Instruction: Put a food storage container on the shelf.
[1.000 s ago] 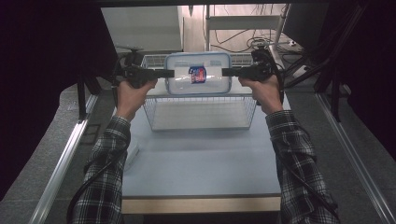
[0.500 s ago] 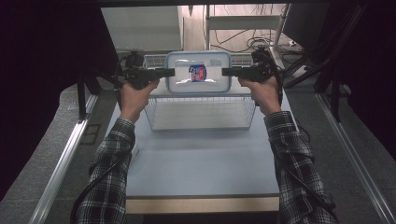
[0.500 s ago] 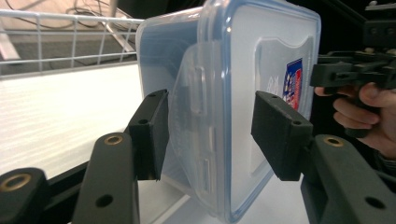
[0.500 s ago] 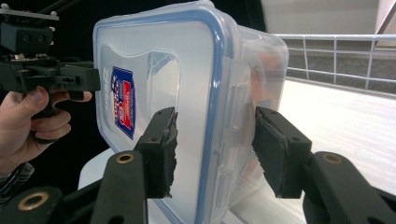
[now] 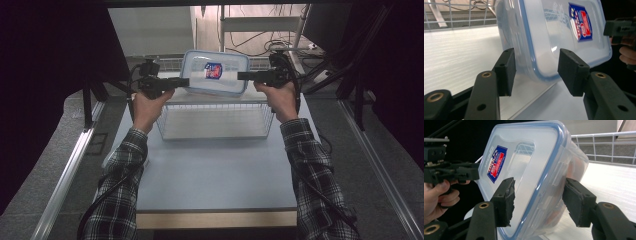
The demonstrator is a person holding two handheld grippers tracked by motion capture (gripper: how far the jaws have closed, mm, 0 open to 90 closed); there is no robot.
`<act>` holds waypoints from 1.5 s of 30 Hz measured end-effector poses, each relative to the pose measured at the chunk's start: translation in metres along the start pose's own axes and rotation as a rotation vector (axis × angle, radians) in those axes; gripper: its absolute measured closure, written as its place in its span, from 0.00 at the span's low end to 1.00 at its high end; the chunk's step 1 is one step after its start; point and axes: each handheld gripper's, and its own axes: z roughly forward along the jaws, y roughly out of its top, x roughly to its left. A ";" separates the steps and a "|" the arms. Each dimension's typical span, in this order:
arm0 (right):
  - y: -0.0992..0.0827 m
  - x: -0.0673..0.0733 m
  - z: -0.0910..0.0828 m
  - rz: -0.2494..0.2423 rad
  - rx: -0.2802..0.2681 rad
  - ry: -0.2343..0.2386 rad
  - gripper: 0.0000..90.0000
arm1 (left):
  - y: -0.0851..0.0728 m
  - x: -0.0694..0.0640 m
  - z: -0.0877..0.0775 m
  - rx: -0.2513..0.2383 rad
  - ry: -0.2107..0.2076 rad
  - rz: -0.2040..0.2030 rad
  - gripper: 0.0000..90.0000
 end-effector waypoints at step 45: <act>-0.045 0.025 -0.013 -0.297 -0.079 -0.113 0.93 | -0.032 -0.028 0.004 -0.007 0.058 0.214 0.96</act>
